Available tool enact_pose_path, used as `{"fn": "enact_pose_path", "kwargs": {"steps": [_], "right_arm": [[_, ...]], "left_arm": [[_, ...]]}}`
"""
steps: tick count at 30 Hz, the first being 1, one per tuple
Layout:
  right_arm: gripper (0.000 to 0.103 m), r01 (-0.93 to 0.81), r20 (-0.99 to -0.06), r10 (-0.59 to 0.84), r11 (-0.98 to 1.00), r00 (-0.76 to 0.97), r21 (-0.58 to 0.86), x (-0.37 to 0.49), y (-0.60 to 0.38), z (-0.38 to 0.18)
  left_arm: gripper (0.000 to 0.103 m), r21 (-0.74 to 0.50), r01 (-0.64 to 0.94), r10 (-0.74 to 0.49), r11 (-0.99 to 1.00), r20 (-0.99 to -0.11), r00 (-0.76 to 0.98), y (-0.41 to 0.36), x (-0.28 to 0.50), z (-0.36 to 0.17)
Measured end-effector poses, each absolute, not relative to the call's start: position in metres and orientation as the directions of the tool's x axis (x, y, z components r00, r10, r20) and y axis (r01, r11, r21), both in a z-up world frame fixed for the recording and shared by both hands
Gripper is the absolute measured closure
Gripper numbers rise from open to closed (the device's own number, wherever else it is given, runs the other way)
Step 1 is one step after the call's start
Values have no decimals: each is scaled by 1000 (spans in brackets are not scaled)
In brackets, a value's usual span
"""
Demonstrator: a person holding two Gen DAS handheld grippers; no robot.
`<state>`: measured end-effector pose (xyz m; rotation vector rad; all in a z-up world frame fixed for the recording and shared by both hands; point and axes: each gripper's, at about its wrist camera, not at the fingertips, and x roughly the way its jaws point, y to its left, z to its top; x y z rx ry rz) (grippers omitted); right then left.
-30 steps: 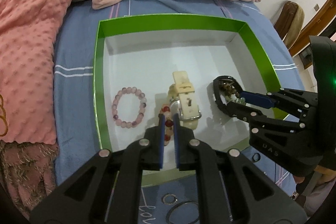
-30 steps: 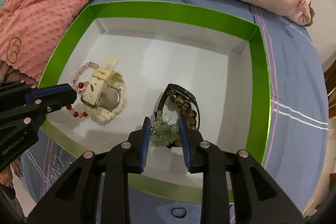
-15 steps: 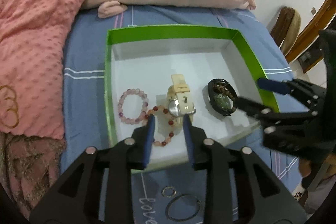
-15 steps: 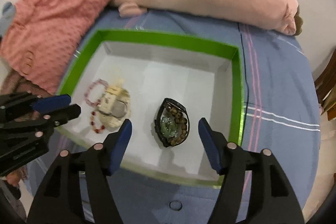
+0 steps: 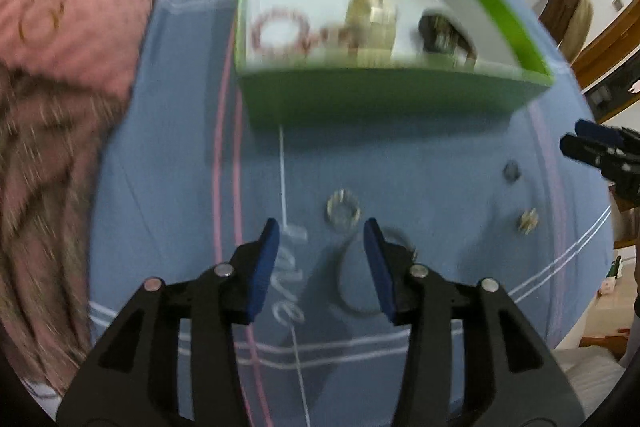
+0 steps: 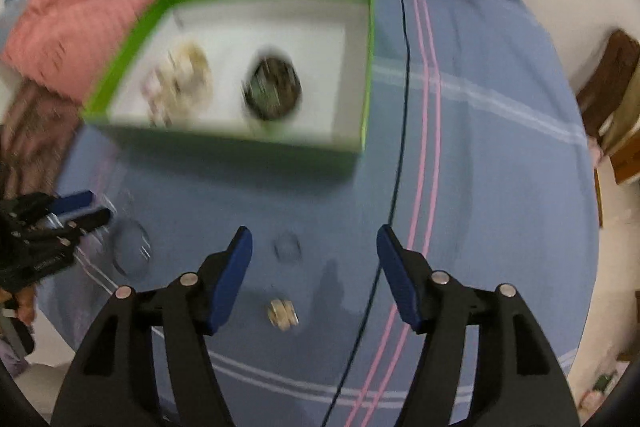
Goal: Organize jewelry
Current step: 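Withdraw both tools, lowering the left over the silver bangle and the right over the gold butterfly charm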
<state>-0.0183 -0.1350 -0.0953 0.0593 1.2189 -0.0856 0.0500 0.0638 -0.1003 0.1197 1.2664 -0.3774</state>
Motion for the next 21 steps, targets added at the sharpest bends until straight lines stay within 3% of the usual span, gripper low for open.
{"fn": "enact_pose_path", "kwargs": {"steps": [7,13,21], "right_arm": [[43,57,-961,-32,998,275,-17,-34,-112,-125],[43,52,-964,-37,998,262,-24,-33,-106,-128],[43,47,-971,-76,997,227,-67,-32,-99,-141]], "left_arm": [[61,-124,372,-210,920,-957,202,59,33,-114],[83,-130,363,-213,922,-957,198,64,33,-119],[85,-141,366,-225,920,-954,198,69,28,-119]]}}
